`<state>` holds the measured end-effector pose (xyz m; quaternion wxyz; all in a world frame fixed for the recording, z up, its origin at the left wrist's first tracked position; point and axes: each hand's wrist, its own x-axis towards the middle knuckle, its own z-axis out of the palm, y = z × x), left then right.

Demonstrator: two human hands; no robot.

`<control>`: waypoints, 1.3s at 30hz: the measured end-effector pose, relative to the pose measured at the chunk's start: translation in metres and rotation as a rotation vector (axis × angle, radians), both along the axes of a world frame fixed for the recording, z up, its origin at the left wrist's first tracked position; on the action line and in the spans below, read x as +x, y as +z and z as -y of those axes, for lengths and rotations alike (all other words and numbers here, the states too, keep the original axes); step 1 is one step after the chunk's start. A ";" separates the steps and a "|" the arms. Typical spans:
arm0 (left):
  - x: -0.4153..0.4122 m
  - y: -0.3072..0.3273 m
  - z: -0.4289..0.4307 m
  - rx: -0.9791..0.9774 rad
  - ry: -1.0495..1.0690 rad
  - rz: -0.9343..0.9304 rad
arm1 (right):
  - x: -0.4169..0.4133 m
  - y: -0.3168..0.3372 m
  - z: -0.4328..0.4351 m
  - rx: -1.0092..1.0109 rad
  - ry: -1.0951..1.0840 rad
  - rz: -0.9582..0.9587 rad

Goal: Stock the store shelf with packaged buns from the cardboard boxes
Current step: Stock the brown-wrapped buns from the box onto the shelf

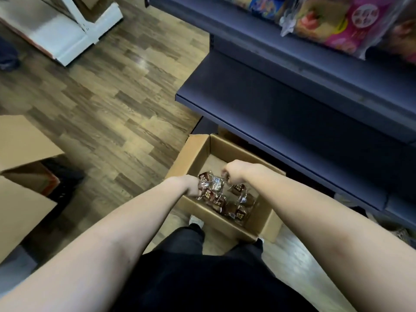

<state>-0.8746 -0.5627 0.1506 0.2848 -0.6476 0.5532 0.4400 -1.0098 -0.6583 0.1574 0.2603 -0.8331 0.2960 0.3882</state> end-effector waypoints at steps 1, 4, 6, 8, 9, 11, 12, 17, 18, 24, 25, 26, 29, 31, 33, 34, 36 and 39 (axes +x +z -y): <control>0.003 0.000 0.002 0.010 -0.026 -0.005 | 0.000 0.000 -0.001 -0.004 -0.019 -0.004; 0.014 -0.005 0.012 0.042 -0.104 -0.006 | -0.001 0.000 -0.004 -0.023 -0.125 0.010; 0.021 -0.006 0.021 0.040 -0.164 -0.012 | 0.000 0.000 -0.006 -0.046 -0.225 0.037; 0.027 -0.007 0.030 0.035 -0.232 -0.016 | 0.002 -0.001 -0.008 -0.076 -0.335 0.085; 0.029 -0.007 0.035 0.034 -0.269 -0.019 | 0.003 0.000 -0.010 -0.086 -0.390 0.111; 0.031 -0.007 0.042 0.038 -0.325 -0.023 | 0.003 0.001 -0.016 -0.098 -0.486 0.147; 0.030 -0.007 0.045 0.034 -0.343 -0.022 | 0.002 0.002 -0.019 -0.099 -0.520 0.153; 0.011 -0.005 0.050 -0.003 -0.327 -0.065 | -0.017 -0.001 -0.031 -0.075 -0.577 0.121; 0.005 -0.005 0.048 -0.008 -0.318 -0.082 | -0.022 -0.003 -0.031 -0.069 -0.583 0.110; -0.014 -0.013 0.023 0.075 -0.370 -0.069 | -0.045 -0.011 -0.036 -0.057 -0.612 0.082; -0.016 -0.014 0.020 0.089 -0.371 -0.063 | -0.047 -0.013 -0.038 -0.051 -0.602 0.078; -0.018 -0.015 0.017 0.092 -0.354 -0.066 | -0.049 -0.014 -0.039 -0.045 -0.584 0.072; -0.020 -0.013 0.012 0.058 -0.261 -0.077 | -0.050 -0.020 -0.044 -0.025 -0.513 0.067; -0.021 -0.020 0.009 0.030 -0.188 -0.075 | -0.050 -0.026 -0.042 -0.026 -0.477 0.088; -0.024 -0.027 0.005 0.029 -0.129 -0.088 | -0.051 -0.032 -0.042 -0.029 -0.477 0.089; -0.026 -0.033 0.002 0.041 -0.112 -0.096 | -0.052 -0.036 -0.043 -0.026 -0.483 0.084; -0.029 -0.047 -0.002 0.068 -0.096 -0.112 | -0.055 -0.049 -0.048 -0.008 -0.504 0.085; -0.031 -0.074 -0.002 0.102 -0.104 -0.125 | -0.061 -0.075 -0.053 -0.011 -0.531 0.074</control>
